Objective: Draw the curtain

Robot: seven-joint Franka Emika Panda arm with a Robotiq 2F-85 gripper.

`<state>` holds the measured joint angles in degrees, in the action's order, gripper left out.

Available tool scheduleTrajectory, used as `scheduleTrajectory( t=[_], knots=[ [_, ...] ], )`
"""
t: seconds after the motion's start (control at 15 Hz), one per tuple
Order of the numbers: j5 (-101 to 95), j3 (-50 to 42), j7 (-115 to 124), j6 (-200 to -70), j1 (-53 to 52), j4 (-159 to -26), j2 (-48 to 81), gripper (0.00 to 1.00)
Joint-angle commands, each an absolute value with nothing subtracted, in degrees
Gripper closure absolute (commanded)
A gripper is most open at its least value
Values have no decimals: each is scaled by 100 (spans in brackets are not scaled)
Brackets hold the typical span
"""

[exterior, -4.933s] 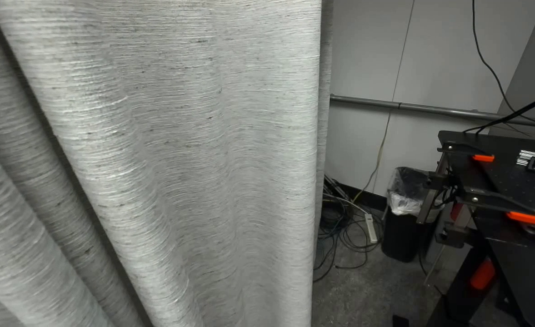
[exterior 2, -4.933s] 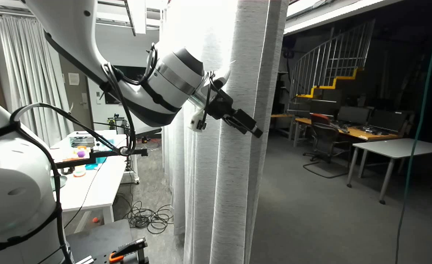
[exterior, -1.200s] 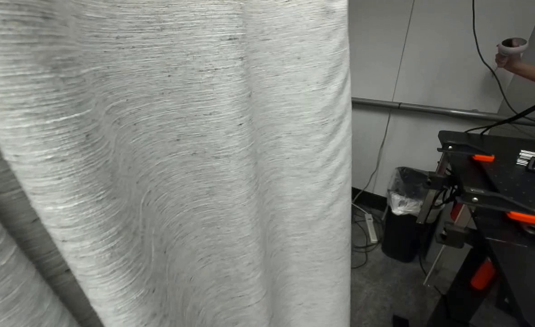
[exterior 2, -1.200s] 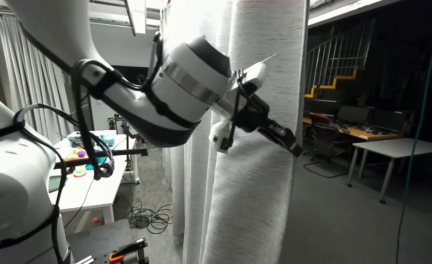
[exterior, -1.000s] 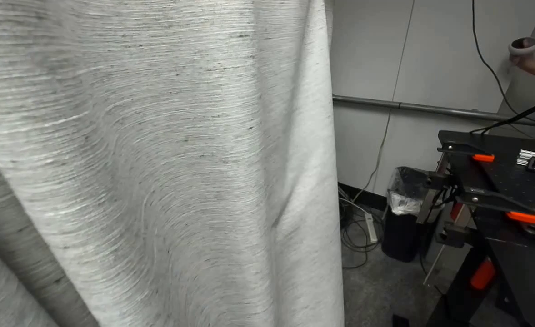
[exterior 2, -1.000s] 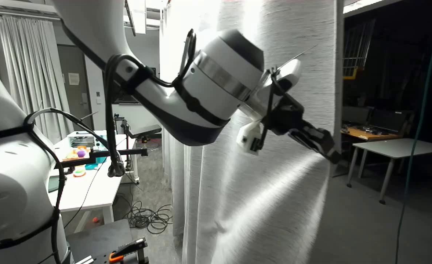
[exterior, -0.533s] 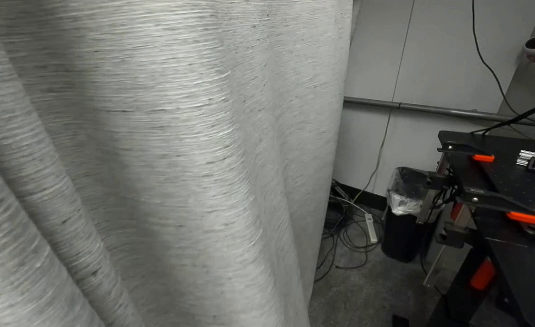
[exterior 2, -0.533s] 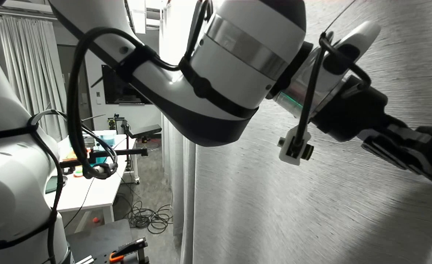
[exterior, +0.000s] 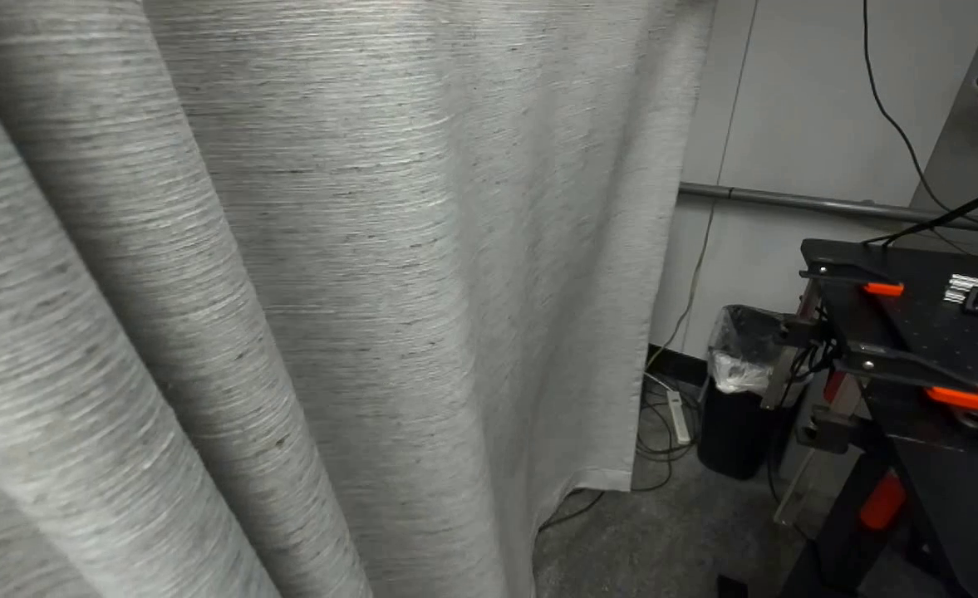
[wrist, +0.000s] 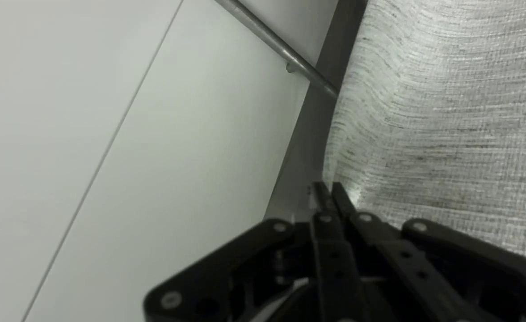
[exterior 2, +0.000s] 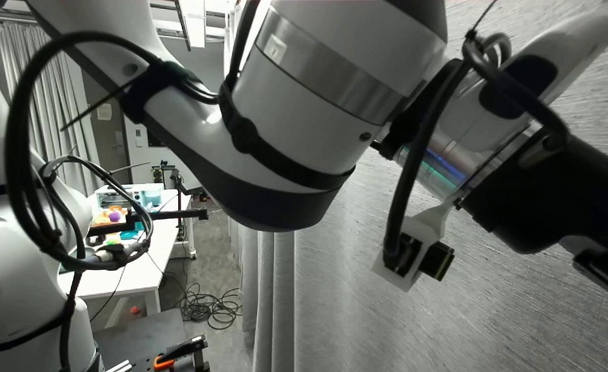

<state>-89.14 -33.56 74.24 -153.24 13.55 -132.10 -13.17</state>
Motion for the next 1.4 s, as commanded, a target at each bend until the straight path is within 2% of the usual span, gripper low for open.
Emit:
scheduleTrajectory(
  t=[0.0, 0.8, 1.33],
  knots=[
    [-8916, -3179, 7449, -15211, 1839, -13402, -1353, 99],
    [-9481, -3306, 7381, -14960, 2802, -14048, -2318, 99],
    [-9564, -2646, 7831, -15152, 2066, -14211, -1966, 99]
  ],
)
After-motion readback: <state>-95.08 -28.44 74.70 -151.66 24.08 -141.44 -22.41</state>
